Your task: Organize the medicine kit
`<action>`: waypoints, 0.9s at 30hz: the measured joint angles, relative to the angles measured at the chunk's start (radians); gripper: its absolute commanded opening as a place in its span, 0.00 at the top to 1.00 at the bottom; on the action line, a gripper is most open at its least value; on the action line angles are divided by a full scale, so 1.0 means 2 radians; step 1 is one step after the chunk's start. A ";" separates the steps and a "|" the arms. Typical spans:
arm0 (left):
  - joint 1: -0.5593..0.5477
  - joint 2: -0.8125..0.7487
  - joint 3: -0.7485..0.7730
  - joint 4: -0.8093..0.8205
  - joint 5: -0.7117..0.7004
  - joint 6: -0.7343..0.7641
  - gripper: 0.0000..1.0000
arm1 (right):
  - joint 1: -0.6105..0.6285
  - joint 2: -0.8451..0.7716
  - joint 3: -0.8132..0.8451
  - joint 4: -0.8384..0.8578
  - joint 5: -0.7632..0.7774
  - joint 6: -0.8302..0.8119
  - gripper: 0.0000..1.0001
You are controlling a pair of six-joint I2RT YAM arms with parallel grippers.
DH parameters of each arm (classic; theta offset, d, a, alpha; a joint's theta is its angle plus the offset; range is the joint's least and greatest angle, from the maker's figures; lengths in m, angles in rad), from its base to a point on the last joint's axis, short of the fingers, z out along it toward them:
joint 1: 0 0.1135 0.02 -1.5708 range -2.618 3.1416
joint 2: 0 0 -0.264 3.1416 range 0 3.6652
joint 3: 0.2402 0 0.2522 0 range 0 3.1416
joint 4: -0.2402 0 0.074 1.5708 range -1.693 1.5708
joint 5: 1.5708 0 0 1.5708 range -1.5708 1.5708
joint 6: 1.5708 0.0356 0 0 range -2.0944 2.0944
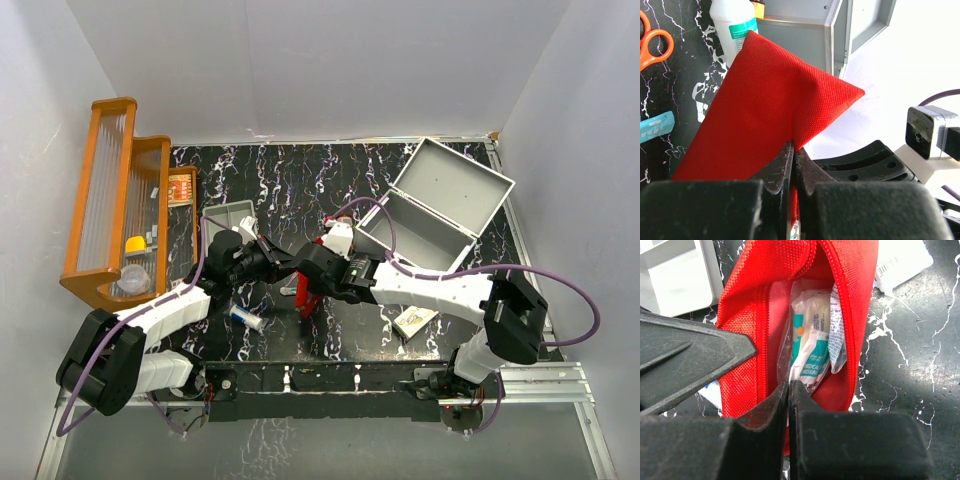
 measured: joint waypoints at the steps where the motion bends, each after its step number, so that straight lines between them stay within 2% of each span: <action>1: 0.000 0.000 0.000 0.000 0.000 0.000 1.00 | 0.000 0.000 0.000 0.001 -0.002 0.000 1.00; 6: 0.000 0.000 0.000 0.000 0.000 -0.002 1.00 | -0.001 0.001 -0.008 0.010 -0.008 -0.004 0.99; 10: 0.000 0.000 0.000 0.000 0.000 -0.003 1.00 | -0.001 0.001 -0.031 0.024 -0.013 -0.010 0.95; 15: 0.000 0.000 0.000 0.000 0.000 -0.004 1.00 | -0.002 0.001 -0.038 0.034 -0.018 -0.025 0.87; 19: 0.000 0.000 0.000 0.000 0.000 -0.004 1.00 | -0.002 -0.004 -0.041 0.039 -0.020 -0.038 0.75; 27: 0.000 -0.001 0.013 -0.019 0.001 0.008 1.00 | -0.002 -0.057 -0.033 0.021 0.002 -0.045 0.65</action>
